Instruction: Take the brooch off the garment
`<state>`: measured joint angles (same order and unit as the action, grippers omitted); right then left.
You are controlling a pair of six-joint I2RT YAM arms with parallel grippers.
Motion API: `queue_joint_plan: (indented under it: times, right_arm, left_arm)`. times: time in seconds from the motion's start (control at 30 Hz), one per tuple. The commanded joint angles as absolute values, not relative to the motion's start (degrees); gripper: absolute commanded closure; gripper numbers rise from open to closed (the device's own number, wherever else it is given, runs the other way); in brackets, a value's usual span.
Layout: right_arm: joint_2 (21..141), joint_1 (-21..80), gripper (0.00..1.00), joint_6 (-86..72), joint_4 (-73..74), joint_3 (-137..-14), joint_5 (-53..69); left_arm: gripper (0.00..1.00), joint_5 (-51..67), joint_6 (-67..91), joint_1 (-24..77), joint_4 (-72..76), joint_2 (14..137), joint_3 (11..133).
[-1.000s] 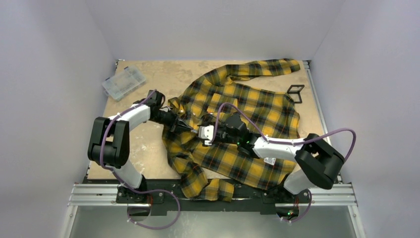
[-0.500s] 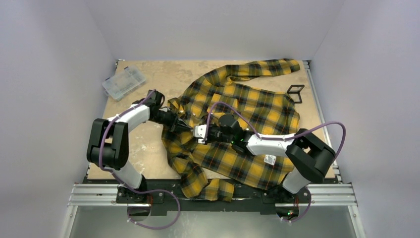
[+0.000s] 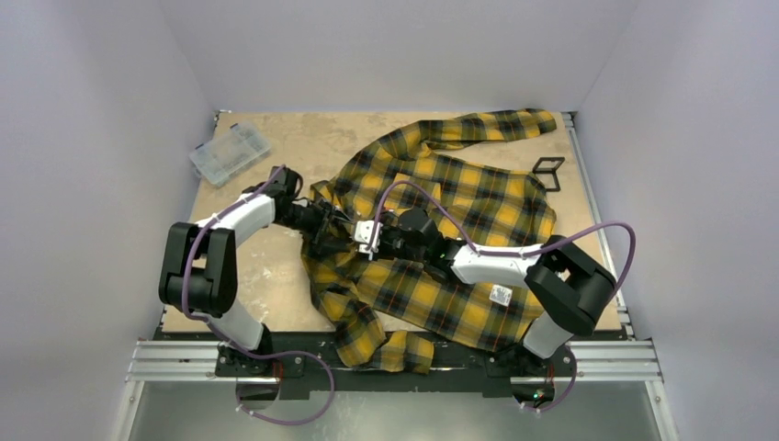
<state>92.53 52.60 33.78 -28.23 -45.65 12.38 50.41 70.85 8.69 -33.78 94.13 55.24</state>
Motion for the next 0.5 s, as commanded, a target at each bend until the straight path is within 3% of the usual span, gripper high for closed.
queue_joint_plan:
  times: [0.0,0.13,0.23,0.37,0.47]
  right_arm:
    - [91.13,51.65,1.0,25.52,-28.06,-48.19,11.6]
    - [90.72,50.37,1.0,19.77,-26.17,-48.08,14.28]
    - [90.64,50.36,1.0,18.9,-28.23,-46.53,11.88]
    - [90.39,49.87,1.0,18.89,-29.9,-45.93,12.54]
    - [90.59,48.82,1.0,17.14,-28.51,-47.49,16.06]
  left_arm:
    - [0.3,46.84,69.99,5.87,-37.9,90.0,57.16]
    - [0.09,43.89,63.93,0.27,-38.34,88.23,59.07]
    - [0.03,42.78,59.7,-2.44,-39.14,86.73,59.84]
    - [0.03,45.32,56.91,-2.64,-38.29,86.28,59.6]
    - [0.15,47.34,54.45,-2.11,-38.68,86.82,60.51]
